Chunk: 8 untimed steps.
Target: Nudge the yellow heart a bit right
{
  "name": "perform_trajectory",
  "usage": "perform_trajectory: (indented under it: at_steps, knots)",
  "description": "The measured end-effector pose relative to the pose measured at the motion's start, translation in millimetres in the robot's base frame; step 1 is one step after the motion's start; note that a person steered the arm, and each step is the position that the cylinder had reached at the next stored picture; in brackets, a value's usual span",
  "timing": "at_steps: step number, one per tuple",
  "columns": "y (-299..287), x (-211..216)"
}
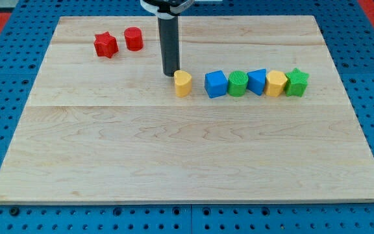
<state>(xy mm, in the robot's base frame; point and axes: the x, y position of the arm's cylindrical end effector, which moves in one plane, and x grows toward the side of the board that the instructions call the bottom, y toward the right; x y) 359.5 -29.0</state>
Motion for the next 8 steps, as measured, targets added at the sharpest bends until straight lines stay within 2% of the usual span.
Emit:
perform_trajectory:
  at_steps: [4,5,6,7,8]
  knots:
    - [0.8,5.0]
    - [-10.7,-4.4]
    - [-52.8,-21.5]
    - [-83.4,-1.1]
    - [-82.2,17.3]
